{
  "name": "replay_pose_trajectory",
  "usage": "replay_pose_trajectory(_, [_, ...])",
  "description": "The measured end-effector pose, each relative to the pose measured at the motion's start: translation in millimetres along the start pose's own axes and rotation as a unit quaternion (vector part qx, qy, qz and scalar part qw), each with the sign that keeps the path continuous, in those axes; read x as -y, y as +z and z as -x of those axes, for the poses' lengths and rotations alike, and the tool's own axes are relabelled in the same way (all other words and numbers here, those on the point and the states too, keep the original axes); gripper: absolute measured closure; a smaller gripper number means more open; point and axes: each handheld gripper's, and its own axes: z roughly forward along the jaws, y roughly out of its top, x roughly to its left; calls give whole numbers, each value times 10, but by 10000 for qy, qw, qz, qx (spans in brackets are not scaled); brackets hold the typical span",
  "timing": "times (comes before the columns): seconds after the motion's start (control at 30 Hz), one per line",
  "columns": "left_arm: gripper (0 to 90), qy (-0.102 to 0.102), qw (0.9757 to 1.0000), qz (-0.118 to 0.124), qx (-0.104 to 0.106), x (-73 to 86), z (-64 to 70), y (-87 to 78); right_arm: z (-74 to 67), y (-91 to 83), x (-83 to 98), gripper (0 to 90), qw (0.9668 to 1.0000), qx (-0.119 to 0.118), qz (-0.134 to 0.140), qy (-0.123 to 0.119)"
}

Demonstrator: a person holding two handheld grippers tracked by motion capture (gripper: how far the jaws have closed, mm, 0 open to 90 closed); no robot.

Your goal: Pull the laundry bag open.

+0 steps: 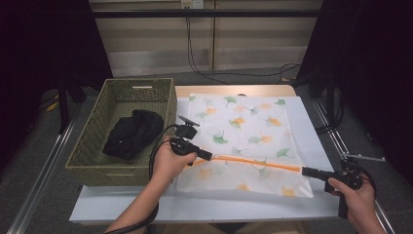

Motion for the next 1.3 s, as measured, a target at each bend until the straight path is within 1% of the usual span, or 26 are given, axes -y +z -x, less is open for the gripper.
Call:
replay_pose_trajectory(0.03, [900, 26, 10000, 2, 26, 0, -18, -15, -2, 1, 0, 867, 10000, -7, -21, 25])
replay_pose_trajectory(0.07, [900, -38, 10000, 36, -74, 2, -12, -22, -1, 5, 2, 868, 10000, -7, -17, 24])
replay_pose_trajectory(0.17, [900, -32, 10000, 28, -82, 11, -47, -68, 0, 2, 1, 868, 10000, 32, -24, 11])
replay_pose_trajectory(0.23, [900, -110, 9999, 75, -68, 21, -57, -97, 12, 0, 4, 867, 10000, 27, -7, 1])
replay_pose_trajectory(0.27, [900, -55, 9999, -2, -114, 19, -73, -118, 13, 0, 5, 867, 10000, 48, -17, 0])
replay_pose_trajectory(0.3, [900, -164, 9997, 126, -115, 24, -72, -130, 14, 1, 4, 868, 10000, 43, -21, 6])
replay_pose_trajectory(0.33, [900, -139, 9997, 96, -152, 22, -78, -148, 17, 3, 3, 868, 10000, 36, -19, -4])
replay_pose_trajectory(0.37, [900, -337, 9991, 228, -90, 24, -58, -138, 17, 4, 2, 868, 10000, 49, -18, -7])
replay_pose_trajectory(0.4, [900, -94, 9998, 59, -175, 20, -93, -176, 19, 4, 1, 868, 10000, 67, -22, -10])
replay_pose_trajectory(0.47, [900, -119, 9998, 76, -109, 20, -101, -187, 16, 2, 1, 868, 10000, 67, -33, 14])
replay_pose_trajectory(0.5, [900, -319, 9992, 222, -126, 25, -85, -180, 14, 2, 2, 868, 10000, 47, -25, 45])
replay_pose_trajectory(0.57, [900, -153, 9997, 102, -185, 30, -132, -227, 20, -3, 1, 868, 10000, 57, -16, 29])
replay_pose_trajectory(0.63, [900, -284, 9993, 179, -189, 42, -149, -254, 29, -5, 2, 868, 10000, 64, 6, 8])
replay_pose_trajectory(0.7, [900, -242, 9994, 156, -169, 52, -184, -294, 32, -4, 4, 868, 10000, 66, 9, 11])
replay_pose_trajectory(0.73, [900, -407, 9984, 312, -216, 60, -171, -296, 32, -5, 5, 868, 10000, 69, 0, 41])
replay_pose_trajectory(0.8, [900, -299, 9991, 235, -182, 65, -202, -344, 37, -1, 5, 868, 9999, 82, 10, 60])
replay_pose_trajectory(0.87, [900, -359, 9988, 254, -233, 71, -200, -363, 39, -5, 4, 867, 10000, 74, 8, 60])
replay_pose_trajectory(0.93, [900, -362, 9988, 249, -201, 76, -214, -382, 41, -5, 3, 867, 10000, 74, 25, 54])
replay_pose_trajectory(0.97, [900, -367, 9987, 258, -258, 80, -218, -392, 41, -6, 1, 868, 10000, 84, 25, 45])
replay_pose_trajectory(1.0, [900, -358, 9987, 248, -250, 83, -230, -402, 41, -7, 1, 868, 10000, 88, 22, 41])
replay_pose_trajectory(1.03, [900, -424, 9985, 278, -211, 90, -233, -404, 43, -8, 1, 868, 10000, 82, 29, 42])
replay_pose_trajectory(1.07, [900, -361, 9987, 254, -265, 94, -246, -418, 42, -7, 2, 868, 9999, 93, 21, 39])
replay_pose_trajectory(1.1, [900, -448, 9983, 314, -198, 102, -244, -421, 43, -9, 3, 867, 9999, 96, 12, 48])
replay_pose_trajectory(1.2, [900, -412, 9985, 261, -251, 114, -266, -438, 50, -8, 2, 868, 9999, 107, 15, 31])
replay_pose_trajectory(1.27, [900, -465, 9982, 286, -262, 122, -271, -430, 51, -9, 1, 868, 9999, 106, 17, 37])
replay_pose_trajectory(1.3, [900, -370, 9986, 214, -301, 122, -287, -442, 49, -8, 0, 868, 9999, 115, 19, 28])
